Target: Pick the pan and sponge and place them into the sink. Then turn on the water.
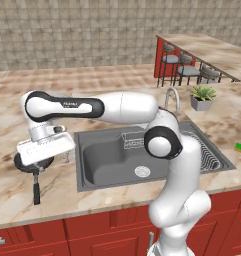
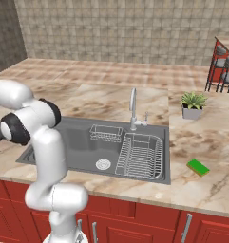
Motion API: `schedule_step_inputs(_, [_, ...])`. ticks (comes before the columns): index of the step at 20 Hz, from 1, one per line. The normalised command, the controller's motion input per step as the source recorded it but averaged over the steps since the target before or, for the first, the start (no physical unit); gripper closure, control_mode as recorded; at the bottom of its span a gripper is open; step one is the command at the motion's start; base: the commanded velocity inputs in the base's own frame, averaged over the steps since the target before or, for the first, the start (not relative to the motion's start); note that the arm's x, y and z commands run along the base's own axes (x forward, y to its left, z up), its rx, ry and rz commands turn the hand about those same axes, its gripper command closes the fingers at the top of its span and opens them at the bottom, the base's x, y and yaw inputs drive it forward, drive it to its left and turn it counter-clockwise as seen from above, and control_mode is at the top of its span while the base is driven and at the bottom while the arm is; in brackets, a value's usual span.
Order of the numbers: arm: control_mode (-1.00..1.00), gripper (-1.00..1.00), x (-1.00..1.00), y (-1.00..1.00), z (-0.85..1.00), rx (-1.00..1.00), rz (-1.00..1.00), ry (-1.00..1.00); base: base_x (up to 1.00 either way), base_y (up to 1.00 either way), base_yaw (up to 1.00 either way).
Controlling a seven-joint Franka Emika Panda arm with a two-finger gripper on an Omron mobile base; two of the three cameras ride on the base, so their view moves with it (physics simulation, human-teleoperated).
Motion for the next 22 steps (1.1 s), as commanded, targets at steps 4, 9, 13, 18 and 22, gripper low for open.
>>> schedule_step_inputs(4, [-1.0, -1.0, 0.11, 0.03, -0.2, 0.0, -0.08, 0.0, 0.0, 0.0, 0.0])
schedule_step_inputs(9, [-1.0, -1.0, 0.08, 0.0, -0.16, -0.01, -0.14, 0.0, 0.0, 0.0, 0.0])
schedule_step_inputs(13, [-1.0, -1.0, 0.0, 0.0, -0.21, 0.0, -0.17, -0.02, 0.0, 0.0, 0.0])
schedule_step_inputs(18, [-1.0, -1.0, -0.09, -0.01, -0.26, 0.02, -0.16, -0.04, 0.0, 0.0, 0.0])
schedule_step_inputs(22, [-1.0, -1.0, -0.1, -0.08, -0.25, 0.0, -0.05, -0.09, 0.0, 0.0, 0.0])
